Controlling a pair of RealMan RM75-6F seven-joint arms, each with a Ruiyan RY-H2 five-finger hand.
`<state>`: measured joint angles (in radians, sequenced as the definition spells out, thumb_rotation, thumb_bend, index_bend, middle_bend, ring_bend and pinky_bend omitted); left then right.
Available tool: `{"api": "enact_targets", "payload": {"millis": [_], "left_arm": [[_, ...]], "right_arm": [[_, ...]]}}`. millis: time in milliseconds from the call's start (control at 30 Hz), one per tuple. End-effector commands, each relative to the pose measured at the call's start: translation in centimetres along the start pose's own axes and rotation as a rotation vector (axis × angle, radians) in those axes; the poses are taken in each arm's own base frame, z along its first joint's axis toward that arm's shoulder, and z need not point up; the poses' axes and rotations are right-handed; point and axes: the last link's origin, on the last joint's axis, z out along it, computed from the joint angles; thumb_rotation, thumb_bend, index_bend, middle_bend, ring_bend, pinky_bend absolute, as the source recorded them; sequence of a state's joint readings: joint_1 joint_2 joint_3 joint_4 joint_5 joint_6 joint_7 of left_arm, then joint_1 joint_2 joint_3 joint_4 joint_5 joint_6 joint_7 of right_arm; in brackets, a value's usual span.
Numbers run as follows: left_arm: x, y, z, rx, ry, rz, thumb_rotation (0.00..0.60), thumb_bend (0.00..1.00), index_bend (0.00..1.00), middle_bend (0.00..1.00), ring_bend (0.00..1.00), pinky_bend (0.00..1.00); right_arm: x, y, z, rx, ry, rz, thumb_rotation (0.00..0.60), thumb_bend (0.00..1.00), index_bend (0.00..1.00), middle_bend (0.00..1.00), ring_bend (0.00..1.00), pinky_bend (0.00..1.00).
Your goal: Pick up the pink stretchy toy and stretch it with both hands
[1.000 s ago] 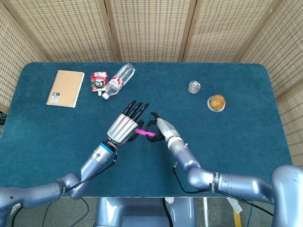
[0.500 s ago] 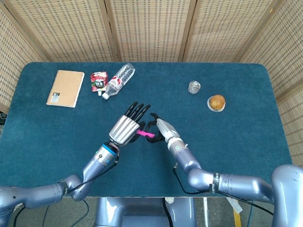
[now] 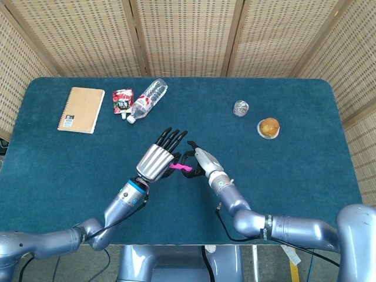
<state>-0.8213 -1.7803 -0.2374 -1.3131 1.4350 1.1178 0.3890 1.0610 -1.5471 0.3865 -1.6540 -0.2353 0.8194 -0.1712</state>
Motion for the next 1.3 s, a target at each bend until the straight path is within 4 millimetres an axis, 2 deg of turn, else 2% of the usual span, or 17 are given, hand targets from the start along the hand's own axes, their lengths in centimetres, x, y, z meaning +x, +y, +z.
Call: {"api": "enact_targets", "payload": {"millis": [33, 500, 867, 1300], "left_arm": [[-0.1, 0.0, 0.0, 0.008, 0.001, -0.003, 0.600, 0.42, 0.80, 0.00, 0.00, 0.00], [0.1, -0.9, -0.4, 0.050, -0.010, -0.067, 0.600, 0.51, 0.86, 0.00, 0.00, 0.00], [1.4, -3.4, -1.6, 0.125, -0.033, -0.131, 0.600, 0.52, 0.87, 0.00, 0.00, 0.00], [3.4, -6.8, -4.8, 0.197, -0.086, -0.149, 0.600, 0.52, 0.87, 0.00, 0.00, 0.00]], "right_arm": [[0.0, 0.1, 0.0, -0.001, 0.000, 0.001, 0.600, 0.58, 0.71, 0.05, 0.00, 0.00], [0.8, 0.7, -0.1, -0.010, 0.017, 0.000, 0.600, 0.58, 0.71, 0.05, 0.00, 0.00], [2.7, 2.0, -0.5, -0.033, 0.064, -0.007, 0.600, 0.58, 0.72, 0.05, 0.00, 0.00], [4.2, 3.2, -1.2, -0.062, 0.116, -0.018, 0.600, 0.58, 0.72, 0.05, 0.00, 0.00]]}}
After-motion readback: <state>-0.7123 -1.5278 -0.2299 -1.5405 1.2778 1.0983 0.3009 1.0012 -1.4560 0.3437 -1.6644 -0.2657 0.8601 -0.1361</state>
